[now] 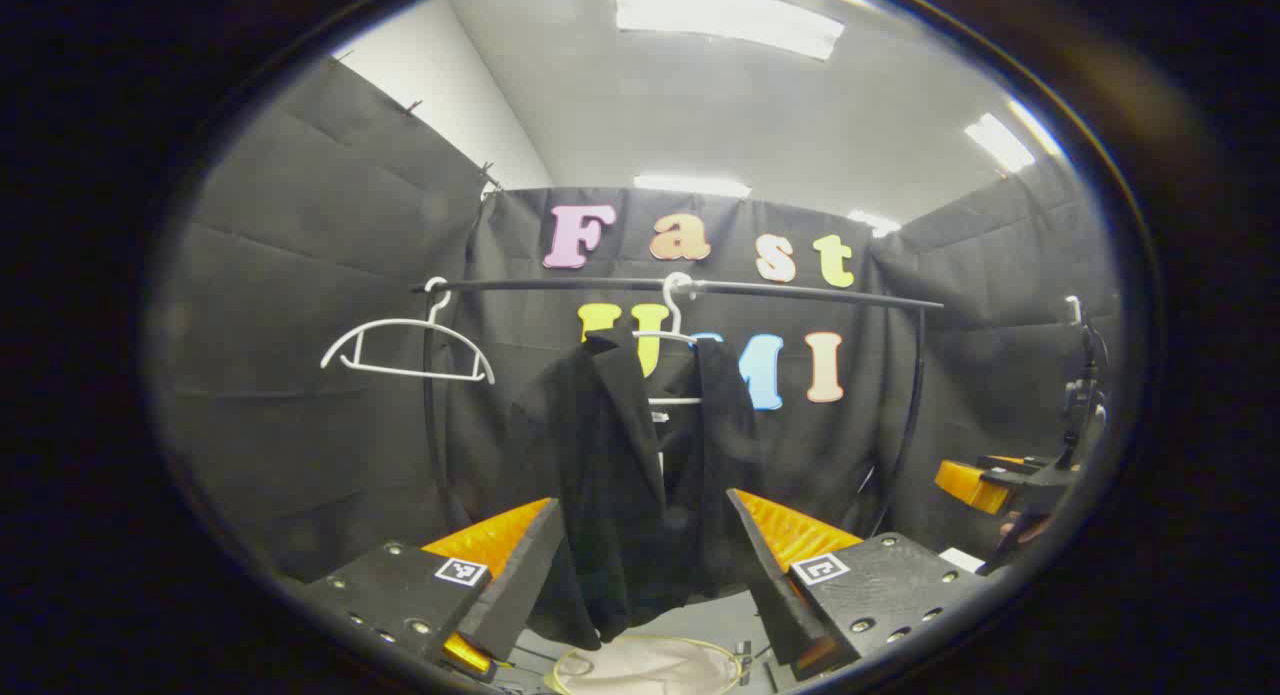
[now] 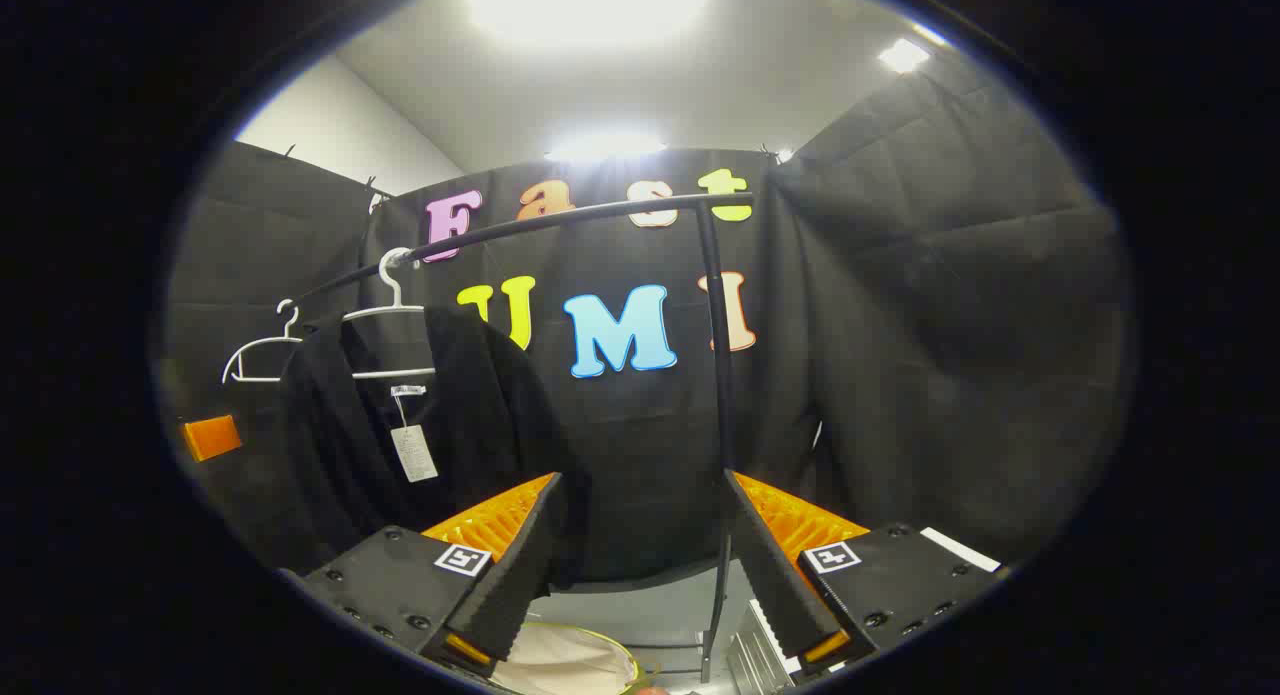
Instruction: Grasp the clothes on the hanger with both hands and then place them into the laundry hamper below.
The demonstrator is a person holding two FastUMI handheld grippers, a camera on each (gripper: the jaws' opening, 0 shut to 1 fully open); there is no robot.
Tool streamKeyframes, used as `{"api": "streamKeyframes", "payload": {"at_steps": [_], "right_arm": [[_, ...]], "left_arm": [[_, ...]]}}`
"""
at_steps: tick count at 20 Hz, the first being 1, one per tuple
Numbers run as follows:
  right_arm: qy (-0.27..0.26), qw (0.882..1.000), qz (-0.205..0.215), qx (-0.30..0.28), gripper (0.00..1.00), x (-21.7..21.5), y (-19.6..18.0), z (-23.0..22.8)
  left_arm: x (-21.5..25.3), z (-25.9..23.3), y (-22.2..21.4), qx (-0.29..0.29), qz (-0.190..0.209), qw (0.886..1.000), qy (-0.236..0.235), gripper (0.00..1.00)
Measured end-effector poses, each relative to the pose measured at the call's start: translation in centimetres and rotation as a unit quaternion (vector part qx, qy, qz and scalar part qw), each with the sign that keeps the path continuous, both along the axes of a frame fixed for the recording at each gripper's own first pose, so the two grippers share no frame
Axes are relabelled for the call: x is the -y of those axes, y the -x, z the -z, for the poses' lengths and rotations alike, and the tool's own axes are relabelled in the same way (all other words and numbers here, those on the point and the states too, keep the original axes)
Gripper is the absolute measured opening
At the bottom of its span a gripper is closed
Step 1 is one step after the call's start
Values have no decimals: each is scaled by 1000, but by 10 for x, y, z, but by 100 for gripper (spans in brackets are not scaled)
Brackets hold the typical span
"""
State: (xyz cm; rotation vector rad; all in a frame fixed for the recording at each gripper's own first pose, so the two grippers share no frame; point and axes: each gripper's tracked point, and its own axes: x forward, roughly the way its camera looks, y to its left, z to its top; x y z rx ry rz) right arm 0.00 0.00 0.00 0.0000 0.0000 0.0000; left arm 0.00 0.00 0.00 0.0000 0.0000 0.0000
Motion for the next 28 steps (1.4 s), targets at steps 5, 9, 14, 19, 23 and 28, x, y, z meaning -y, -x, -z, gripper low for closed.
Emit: {"api": "streamKeyframes", "payload": {"at_steps": [5, 9, 14, 19, 23, 28], "right_arm": [[3, 1000, 12, 13, 98, 6, 4, -5], [7, 1000, 16, 12, 98, 6, 9, -5], [14, 1000, 20, 6, 98, 6, 11, -2], [23, 1000, 9, 9, 98, -5, 4, -8], [26, 1000, -7, 3, 98, -19, -5, -12], [24, 998, -54, 1, 98, -49, -25, -15]], "left_arm": [[5, 1, -3, 3, 7, 1000, -7, 94], [0, 4, -1, 4, -4, 1000, -9, 94], [5, 11, -4, -1, 6, 1000, -13, 94], [9, 12, -11, -1, 7, 1000, -1, 94], [8, 8, -15, -5, 0, 1000, 5, 94], [3, 6, -27, -10, -16, 1000, 3, 94]]}}
